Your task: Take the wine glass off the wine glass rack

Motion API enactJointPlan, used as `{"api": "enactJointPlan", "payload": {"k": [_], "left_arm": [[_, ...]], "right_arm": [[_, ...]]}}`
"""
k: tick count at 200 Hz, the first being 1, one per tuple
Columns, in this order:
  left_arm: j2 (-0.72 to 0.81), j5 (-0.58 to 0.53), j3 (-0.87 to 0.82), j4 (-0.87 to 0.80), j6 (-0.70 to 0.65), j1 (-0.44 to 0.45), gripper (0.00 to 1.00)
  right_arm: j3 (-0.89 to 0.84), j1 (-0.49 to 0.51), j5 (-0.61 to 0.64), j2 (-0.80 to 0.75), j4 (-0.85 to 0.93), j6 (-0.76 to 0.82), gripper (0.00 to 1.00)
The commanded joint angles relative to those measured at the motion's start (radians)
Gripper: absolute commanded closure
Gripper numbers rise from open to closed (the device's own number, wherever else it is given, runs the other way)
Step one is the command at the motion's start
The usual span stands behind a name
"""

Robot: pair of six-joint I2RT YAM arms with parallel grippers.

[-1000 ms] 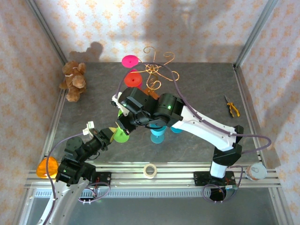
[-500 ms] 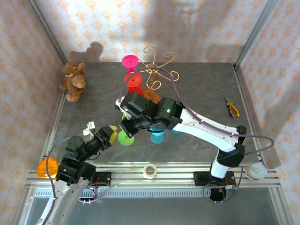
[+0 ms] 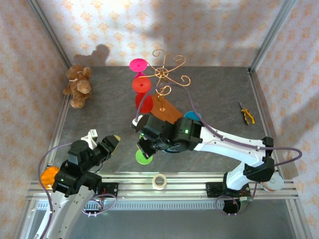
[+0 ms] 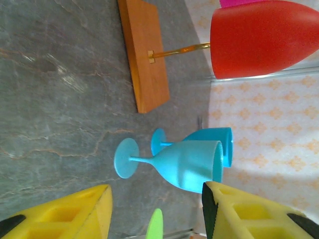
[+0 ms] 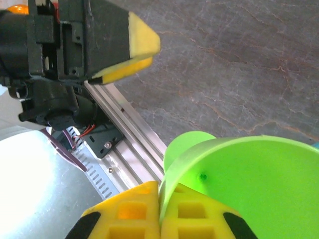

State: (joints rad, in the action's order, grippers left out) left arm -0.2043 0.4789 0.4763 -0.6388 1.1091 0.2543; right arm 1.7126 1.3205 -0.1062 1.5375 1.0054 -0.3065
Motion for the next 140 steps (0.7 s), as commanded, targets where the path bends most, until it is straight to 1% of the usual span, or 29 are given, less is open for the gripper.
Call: {"api": "enactJointPlan", "payload": {"k": [1, 25, 51, 99, 140], "left_arm": [[-0.04, -0.051, 0.049, -0.05, -0.112, -0.006, 0.51], [-0.084, -0.071, 0.08, -0.055, -0.161, -0.005, 0.5], [-0.116, -0.086, 0.088, -0.037, -0.185, -0.005, 0.5], [-0.149, -0.081, 0.072, 0.011, -0.183, -0.005, 0.5], [-0.166, -0.095, 0.07, 0.01, -0.186, -0.006, 0.5]], "right_arm": [[-0.054, 0.014, 0.094, -0.052, 0.01, -0.065, 1.0], [-0.151, 0.017, 0.105, -0.112, -0.007, -0.145, 1.0], [-0.262, 0.017, 0.128, -0.182, -0.024, -0.236, 1.0], [-0.395, 0.011, 0.223, -0.25, 0.062, -0.349, 1.0], [-0.492, -0.061, 0.242, -0.313, 0.073, -0.385, 1.0]]}}
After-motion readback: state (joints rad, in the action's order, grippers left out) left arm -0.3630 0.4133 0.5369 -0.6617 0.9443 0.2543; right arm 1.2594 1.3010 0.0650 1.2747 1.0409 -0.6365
